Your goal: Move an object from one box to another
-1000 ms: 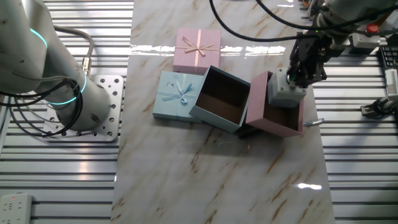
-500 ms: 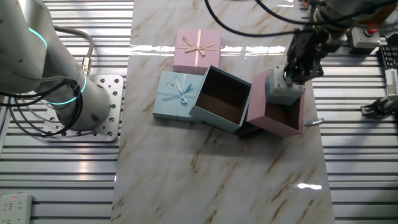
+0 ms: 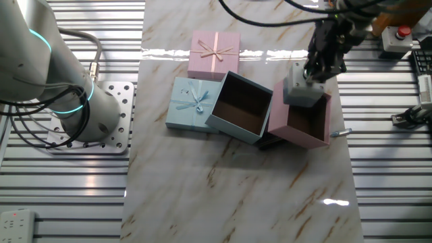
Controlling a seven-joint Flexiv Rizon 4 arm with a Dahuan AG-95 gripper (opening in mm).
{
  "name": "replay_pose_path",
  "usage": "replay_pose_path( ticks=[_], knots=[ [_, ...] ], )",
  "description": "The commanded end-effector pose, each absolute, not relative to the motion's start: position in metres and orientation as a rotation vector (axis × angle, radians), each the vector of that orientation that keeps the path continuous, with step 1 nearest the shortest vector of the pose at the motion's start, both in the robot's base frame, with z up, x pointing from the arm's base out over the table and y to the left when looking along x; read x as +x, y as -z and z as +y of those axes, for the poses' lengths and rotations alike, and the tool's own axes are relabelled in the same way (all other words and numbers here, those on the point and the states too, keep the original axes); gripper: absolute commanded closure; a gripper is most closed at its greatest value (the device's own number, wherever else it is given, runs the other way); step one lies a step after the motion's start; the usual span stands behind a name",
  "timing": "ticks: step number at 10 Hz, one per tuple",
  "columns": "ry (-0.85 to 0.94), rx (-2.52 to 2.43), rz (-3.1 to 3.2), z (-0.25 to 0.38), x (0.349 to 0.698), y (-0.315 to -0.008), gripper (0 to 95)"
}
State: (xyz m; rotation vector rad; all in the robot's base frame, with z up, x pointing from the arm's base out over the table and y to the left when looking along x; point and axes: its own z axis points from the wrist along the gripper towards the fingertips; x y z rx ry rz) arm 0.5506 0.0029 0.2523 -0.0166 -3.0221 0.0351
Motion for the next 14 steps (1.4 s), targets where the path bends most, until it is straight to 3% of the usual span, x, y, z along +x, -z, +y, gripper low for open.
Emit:
replay_pose_path(
  ticks=[1,14],
  knots=[
    [-0.034,-0.043,-3.019,0.006,0.544,-0.256,95.0],
    [0.026,-0.230,-3.024,-0.005,0.459,-0.246,95.0]
  ],
)
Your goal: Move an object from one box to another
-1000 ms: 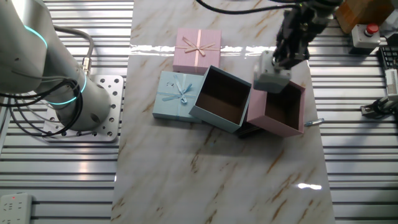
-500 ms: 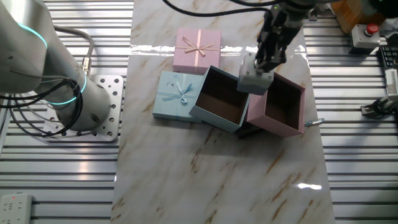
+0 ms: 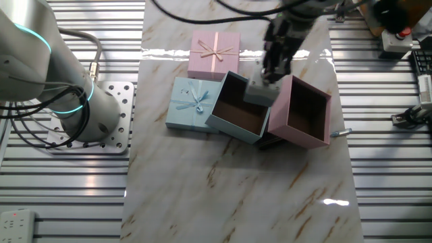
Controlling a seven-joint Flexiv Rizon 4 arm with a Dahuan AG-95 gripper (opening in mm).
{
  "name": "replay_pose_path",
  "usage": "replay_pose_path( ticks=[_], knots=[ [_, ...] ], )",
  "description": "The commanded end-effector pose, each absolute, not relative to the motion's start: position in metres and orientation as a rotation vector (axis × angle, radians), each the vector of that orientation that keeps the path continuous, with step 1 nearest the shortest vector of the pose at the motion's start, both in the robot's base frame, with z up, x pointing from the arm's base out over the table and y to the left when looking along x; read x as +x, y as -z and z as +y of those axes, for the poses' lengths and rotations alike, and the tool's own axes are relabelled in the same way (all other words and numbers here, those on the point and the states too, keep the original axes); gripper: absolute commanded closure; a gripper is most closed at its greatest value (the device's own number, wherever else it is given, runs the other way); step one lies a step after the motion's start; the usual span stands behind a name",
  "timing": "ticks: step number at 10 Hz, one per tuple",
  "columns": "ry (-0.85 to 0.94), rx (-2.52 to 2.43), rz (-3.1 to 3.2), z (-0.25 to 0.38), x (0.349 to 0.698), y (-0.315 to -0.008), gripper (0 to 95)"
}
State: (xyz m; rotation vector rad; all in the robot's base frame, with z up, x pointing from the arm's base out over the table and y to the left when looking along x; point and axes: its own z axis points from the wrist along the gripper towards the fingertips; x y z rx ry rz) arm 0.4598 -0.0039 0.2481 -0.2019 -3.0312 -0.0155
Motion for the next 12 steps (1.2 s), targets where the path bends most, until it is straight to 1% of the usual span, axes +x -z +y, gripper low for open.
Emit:
replay_pose_path(
  ticks=[1,4,8,12],
  knots=[
    [0.040,-0.259,-3.024,-0.005,0.457,-0.245,95.0],
    [0.042,-0.286,-3.020,-0.006,0.454,-0.242,95.0],
    [0.043,-0.330,-3.024,0.000,0.444,-0.227,95.0],
    [0.039,-0.345,-3.021,0.003,0.435,-0.218,95.0]
  ],
)
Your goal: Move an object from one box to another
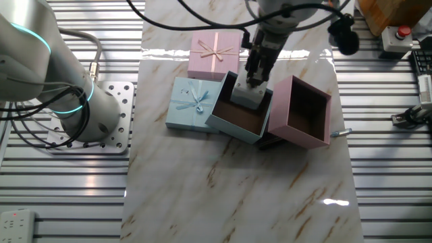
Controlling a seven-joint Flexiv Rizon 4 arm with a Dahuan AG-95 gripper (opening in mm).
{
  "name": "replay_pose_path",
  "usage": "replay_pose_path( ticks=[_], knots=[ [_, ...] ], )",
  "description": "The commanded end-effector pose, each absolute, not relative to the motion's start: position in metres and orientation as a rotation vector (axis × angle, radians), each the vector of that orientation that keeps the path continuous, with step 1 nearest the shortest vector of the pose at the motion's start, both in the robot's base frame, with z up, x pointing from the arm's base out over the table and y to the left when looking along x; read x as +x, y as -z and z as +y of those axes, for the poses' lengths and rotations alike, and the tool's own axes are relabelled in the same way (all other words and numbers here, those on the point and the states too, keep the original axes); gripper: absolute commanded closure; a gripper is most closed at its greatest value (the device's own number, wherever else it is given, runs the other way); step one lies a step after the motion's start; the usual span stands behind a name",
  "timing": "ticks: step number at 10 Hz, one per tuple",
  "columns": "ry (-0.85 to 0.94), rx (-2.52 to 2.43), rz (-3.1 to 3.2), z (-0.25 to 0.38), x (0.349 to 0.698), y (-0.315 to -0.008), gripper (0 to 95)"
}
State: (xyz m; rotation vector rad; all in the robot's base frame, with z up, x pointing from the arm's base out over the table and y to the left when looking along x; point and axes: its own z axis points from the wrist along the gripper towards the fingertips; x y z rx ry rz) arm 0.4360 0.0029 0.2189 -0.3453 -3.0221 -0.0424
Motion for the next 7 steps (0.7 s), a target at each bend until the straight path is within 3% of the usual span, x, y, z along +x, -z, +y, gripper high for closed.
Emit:
replay_pose_path(
  ticks=[1,7],
  knots=[
    [0.041,-0.346,-3.022,0.002,0.433,-0.216,95.0],
    [0.052,-0.365,-3.018,0.000,0.419,-0.203,95.0]
  ],
)
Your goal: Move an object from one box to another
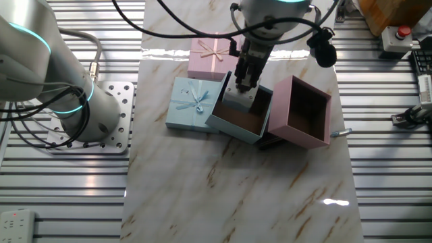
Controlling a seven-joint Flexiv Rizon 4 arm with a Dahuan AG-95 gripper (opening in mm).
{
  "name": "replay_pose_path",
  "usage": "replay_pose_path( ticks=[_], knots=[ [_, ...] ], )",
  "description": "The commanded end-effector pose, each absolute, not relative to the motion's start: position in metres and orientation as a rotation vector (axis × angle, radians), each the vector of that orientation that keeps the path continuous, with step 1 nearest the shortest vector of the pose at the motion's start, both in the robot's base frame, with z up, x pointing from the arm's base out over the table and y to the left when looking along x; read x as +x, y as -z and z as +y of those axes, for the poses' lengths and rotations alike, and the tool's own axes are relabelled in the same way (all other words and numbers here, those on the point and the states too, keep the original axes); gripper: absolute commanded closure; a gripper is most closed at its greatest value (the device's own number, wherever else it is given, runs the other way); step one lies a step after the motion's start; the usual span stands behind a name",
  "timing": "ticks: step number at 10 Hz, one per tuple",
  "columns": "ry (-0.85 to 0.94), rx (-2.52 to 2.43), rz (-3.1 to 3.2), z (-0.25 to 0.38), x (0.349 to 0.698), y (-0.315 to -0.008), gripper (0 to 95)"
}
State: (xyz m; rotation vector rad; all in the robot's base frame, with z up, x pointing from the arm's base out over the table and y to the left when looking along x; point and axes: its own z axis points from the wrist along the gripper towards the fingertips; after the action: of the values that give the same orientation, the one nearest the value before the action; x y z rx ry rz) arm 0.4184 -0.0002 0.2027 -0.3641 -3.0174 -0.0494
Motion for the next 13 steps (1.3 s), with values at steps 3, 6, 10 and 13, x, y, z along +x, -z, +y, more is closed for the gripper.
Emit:
replay_pose_path(
  ticks=[3,6,10,13],
  knots=[
    [0.050,-0.367,-3.018,0.000,0.417,-0.199,95.0],
    [0.048,-0.367,-3.022,0.001,0.413,-0.193,95.0],
    [0.040,-0.376,-3.023,0.004,0.415,-0.184,95.0],
    [0.037,-0.381,-3.020,0.006,0.416,-0.180,95.0]
  ],
)
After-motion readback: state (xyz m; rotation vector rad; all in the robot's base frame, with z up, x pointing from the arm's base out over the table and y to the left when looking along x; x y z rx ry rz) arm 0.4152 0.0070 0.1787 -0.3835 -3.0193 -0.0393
